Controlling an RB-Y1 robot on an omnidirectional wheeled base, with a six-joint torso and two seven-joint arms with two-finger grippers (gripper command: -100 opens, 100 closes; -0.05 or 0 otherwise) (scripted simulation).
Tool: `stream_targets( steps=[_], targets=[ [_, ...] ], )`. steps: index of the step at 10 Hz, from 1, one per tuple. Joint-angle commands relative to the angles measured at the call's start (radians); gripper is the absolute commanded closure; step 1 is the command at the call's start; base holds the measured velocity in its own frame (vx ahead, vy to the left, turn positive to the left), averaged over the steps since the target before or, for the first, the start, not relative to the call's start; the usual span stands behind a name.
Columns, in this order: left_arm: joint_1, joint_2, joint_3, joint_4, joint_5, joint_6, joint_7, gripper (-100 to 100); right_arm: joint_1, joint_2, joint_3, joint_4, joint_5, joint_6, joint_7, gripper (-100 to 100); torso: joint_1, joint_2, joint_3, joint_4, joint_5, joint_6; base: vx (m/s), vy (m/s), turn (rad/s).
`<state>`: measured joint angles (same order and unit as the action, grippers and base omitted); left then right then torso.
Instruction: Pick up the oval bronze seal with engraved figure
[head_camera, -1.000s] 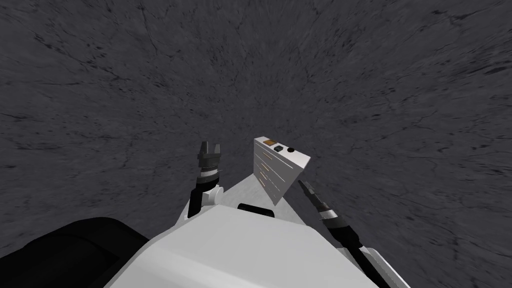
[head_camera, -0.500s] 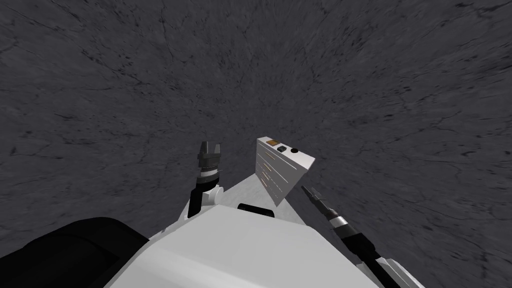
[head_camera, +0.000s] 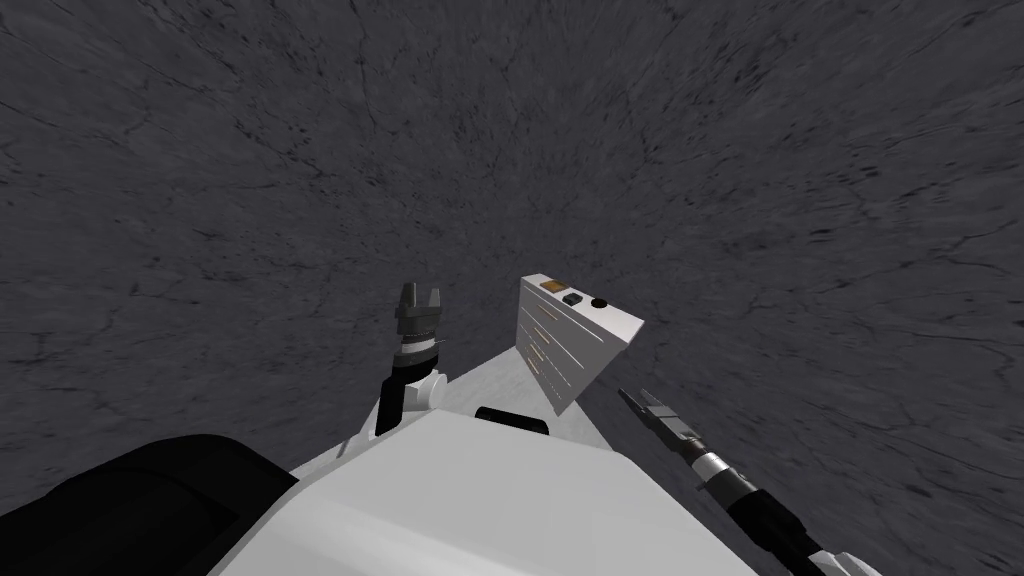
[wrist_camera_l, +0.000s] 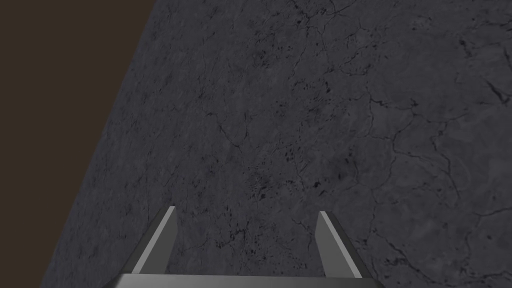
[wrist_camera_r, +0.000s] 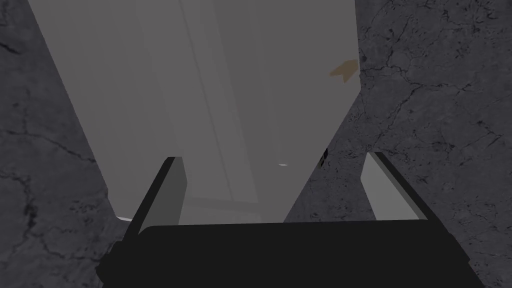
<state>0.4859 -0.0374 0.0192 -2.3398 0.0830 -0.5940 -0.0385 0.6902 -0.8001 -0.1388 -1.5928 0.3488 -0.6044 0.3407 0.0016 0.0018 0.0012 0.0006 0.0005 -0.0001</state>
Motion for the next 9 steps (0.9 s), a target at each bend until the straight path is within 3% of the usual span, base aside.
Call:
stream_targets(
  steps=[1, 2, 3, 5, 6, 9],
  targets=[
    [0.0, 0.0, 0.0, 0.0, 0.0, 0.0, 0.0, 0, 0.013, -0.05, -0.005, 0.042, 0.01, 0.003, 0.019, -100, 0.0, 0.0, 0.0, 0.0, 0.0, 0.0, -0.023, 0.036, 0.097],
    [0.0, 0.0, 0.0, 0.0, 0.0, 0.0, 0.0, 0, 0.013, -0.073, -0.005, 0.042, 0.01, 0.003, 0.019, -100, -0.001, 0.0, 0.0, 0.0, 0.0, 0.001, -0.007, 0.013, -0.013],
    [0.0, 0.0, 0.0, 0.0, 0.0, 0.0, 0.0, 0, 0.033, -0.108, -0.017, 0.092, 0.029, -0.012, 0.056, -100, -0.002, -0.001, 0.0, 0.0, 0.0, 0.001, -0.006, 0.031, 0.203],
    [0.0, 0.0, 0.0, 0.0, 0.0, 0.0, 0.0, 0, 0.033, -0.149, -0.017, 0.111, 0.029, -0.012, 0.056, -100, -0.001, -0.001, -0.001, 0.0, 0.0, 0.001, -0.005, 0.018, 0.031],
    [0.0, 0.0, 0.0, 0.0, 0.0, 0.0, 0.0, 0, 0.054, -0.19, -0.029, 0.163, 0.048, -0.029, 0.093, -100, -0.002, -0.001, -0.001, 0.0, 0.0, 0.001, -0.004, 0.034, 0.162],
    [0.0, 0.0, 0.0, 0.0, 0.0, 0.0, 0.0, 0, 0.075, -0.284, -0.04, 0.247, 0.066, -0.046, 0.13, -100, -0.001, -0.002, -0.001, 0.0, 0.0, 0.0, -0.003, 0.027, 0.134]
  ],
)
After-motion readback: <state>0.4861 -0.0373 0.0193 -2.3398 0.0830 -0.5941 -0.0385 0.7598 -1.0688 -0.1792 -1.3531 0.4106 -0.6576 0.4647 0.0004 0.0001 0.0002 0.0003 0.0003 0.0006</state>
